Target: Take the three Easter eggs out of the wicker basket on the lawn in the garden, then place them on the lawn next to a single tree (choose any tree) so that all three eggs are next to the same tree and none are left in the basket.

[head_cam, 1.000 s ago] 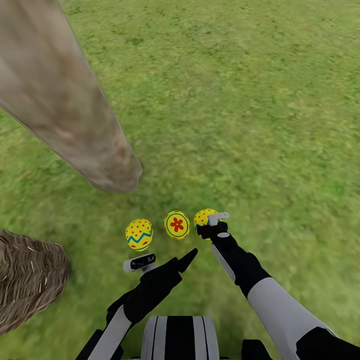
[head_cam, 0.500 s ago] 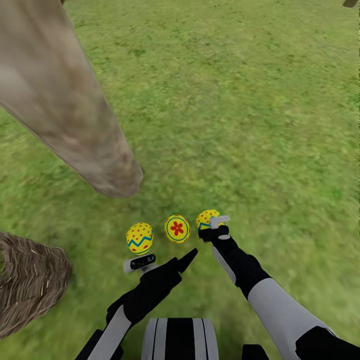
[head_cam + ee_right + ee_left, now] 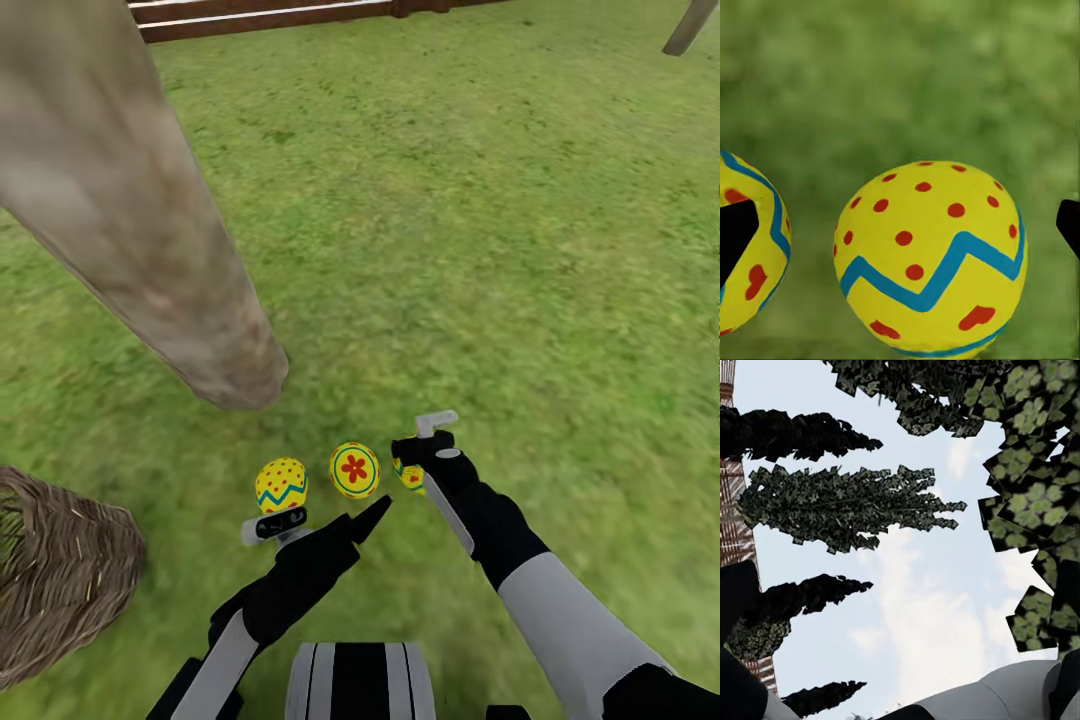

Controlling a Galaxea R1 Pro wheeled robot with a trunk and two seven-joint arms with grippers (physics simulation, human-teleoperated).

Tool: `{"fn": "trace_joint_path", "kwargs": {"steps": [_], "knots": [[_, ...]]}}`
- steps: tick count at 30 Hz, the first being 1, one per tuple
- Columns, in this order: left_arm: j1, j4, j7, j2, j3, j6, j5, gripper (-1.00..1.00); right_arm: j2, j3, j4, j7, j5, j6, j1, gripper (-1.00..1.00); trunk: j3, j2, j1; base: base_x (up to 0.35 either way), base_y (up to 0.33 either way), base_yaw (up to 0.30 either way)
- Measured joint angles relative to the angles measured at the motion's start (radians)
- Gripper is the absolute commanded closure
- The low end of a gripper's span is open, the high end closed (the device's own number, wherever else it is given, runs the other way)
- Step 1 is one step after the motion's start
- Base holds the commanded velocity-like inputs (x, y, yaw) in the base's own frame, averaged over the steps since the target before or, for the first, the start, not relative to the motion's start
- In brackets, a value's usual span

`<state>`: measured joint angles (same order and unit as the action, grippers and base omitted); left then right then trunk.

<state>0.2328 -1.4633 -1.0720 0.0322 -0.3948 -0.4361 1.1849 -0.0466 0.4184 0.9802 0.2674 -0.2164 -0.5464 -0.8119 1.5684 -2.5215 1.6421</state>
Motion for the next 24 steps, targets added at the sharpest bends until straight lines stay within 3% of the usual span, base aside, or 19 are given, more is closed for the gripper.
{"fn": "trace_joint_path", "kwargs": {"steps": [2,4,6,8,12,15,18,24], "knots": [[0.0,-0.002,-0.003,-0.005,0.007,0.001,0.007,-1.0,0.001,-0.016,0.054,-0.001,-0.002,-0.093,0.001,-1.0,0.0,0.0,0.0,0.0,0.0,0.0],[0.0,-0.005,-0.017,-0.011,0.032,0.0,0.011,-1.0,0.007,-0.092,0.11,-0.003,0.0,-0.186,0.001,-1.0,0.0,0.0,0.0,0.0,0.0,0.0],[0.001,-0.006,-0.019,-0.014,0.069,-0.01,0.012,-1.0,0.012,-0.136,0.127,-0.008,-0.001,-0.256,0.001,-1.0,-0.008,0.0,-0.001,0.0,0.0,0.0],[0.004,-0.007,-0.018,-0.014,0.089,-0.017,0.011,-1.0,0.018,-0.143,0.131,-0.01,-0.002,-0.283,0.001,-1.0,-0.015,0.001,-0.002,0.0,0.0,0.0],[0.018,-0.02,-0.022,-0.032,0.096,-0.039,0.014,-1.0,0.021,-0.145,0.131,-0.01,-0.003,-0.294,0.001,-1.0,-0.031,0.002,-0.004,0.0,0.0,0.0],[0.02,-0.027,-0.025,-0.033,0.101,-0.171,0.015,-1.0,0.022,-0.145,0.13,-0.01,-0.003,-0.295,0.001,-1.0,-0.042,0.003,-0.005,0.0,0.0,0.0],[0.019,-0.03,-0.03,-0.033,0.137,-0.239,0.016,-1.0,0.021,-0.145,0.129,-0.01,-0.003,-0.295,0.001,-1.0,-0.054,0.003,-0.006,-0.126,0.0,0.0],[0.019,-0.03,-0.032,-0.033,0.175,-0.265,0.016,-1.0,0.019,-0.145,0.128,-0.01,-0.003,-0.295,0.002,-1.0,-0.077,0.005,-0.008,-0.298,0.0,0.0]]}}
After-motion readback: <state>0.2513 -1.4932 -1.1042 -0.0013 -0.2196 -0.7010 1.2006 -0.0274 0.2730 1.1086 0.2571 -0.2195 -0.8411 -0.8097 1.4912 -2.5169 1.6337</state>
